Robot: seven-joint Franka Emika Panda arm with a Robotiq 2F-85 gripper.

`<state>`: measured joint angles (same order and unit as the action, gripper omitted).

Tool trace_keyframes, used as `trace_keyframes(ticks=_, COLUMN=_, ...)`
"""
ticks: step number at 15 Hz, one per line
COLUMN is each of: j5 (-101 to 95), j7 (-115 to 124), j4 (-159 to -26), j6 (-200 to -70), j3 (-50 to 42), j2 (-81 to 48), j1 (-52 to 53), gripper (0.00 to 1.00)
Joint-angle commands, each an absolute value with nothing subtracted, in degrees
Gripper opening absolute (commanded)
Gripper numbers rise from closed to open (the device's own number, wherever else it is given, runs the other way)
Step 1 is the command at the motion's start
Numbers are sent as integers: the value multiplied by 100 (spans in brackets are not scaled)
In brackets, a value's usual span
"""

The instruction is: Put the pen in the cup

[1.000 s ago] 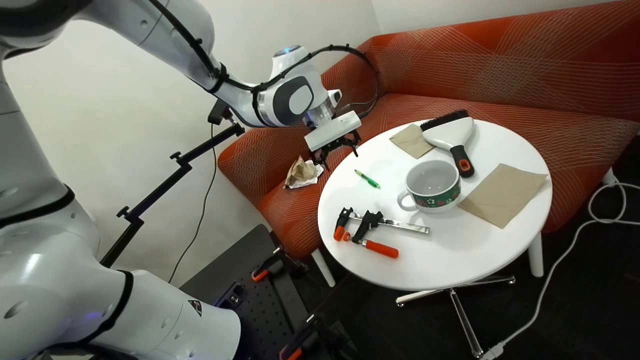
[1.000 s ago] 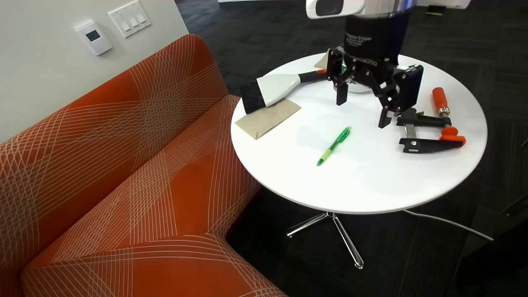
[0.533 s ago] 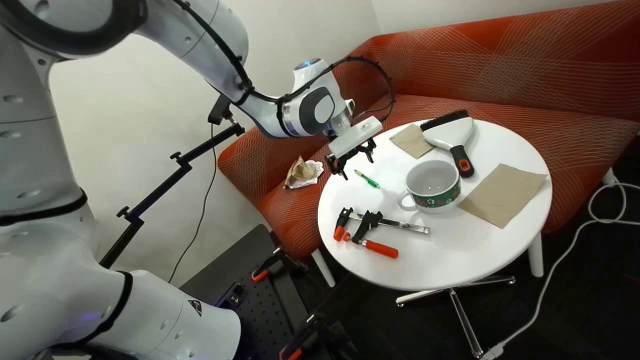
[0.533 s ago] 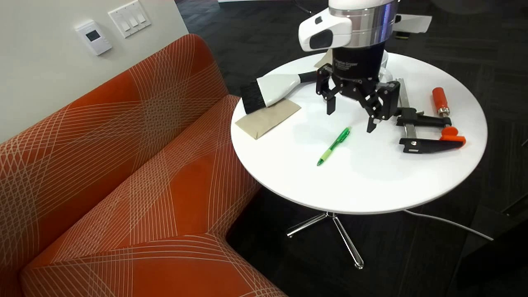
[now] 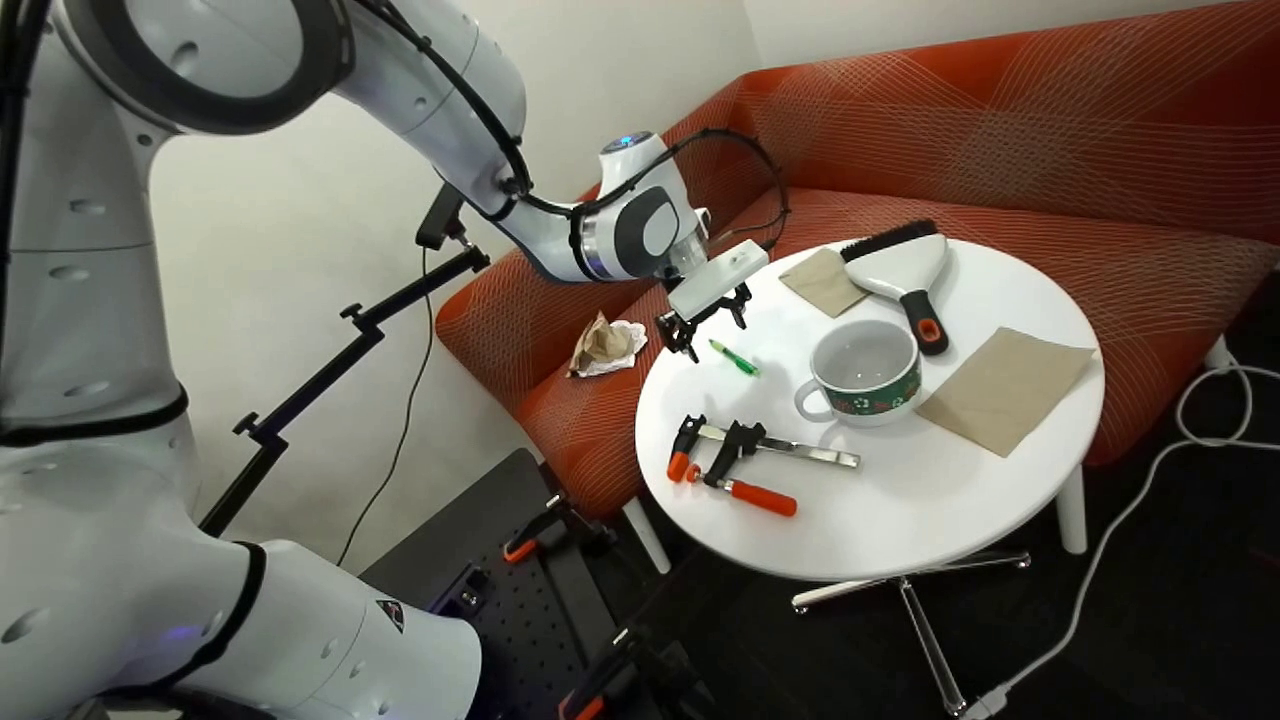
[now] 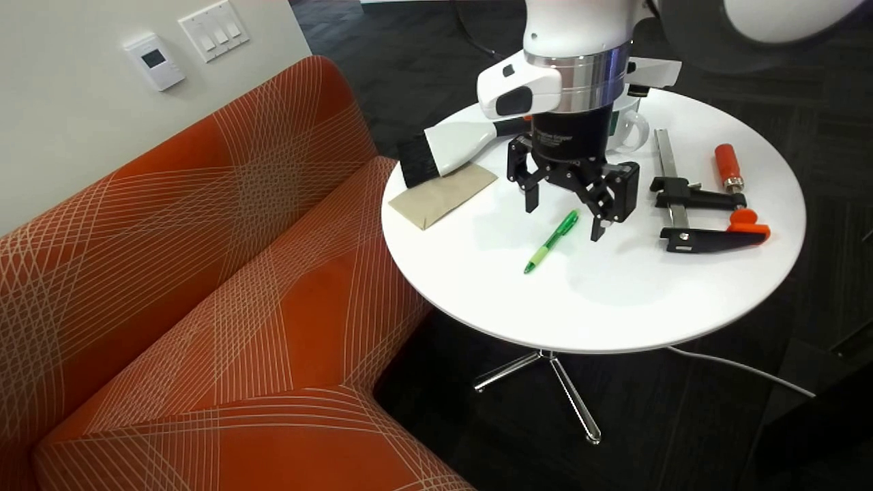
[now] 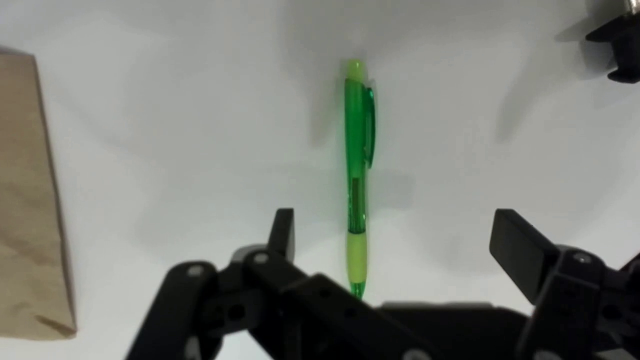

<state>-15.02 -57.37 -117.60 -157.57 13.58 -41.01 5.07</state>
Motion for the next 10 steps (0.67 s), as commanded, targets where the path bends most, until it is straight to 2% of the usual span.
trace_keyframes(ticks=1, j5=-1645, j7=-5793, j4=-11583, j6=-15823, j3=1387, j2=-4273, j1=549, gripper=100)
trace_keyframes(ticks=10, j5=-1863, j7=-5686, j4=-11299, j6=-15848, j3=1265, j2=-4572, j1=731, gripper=100)
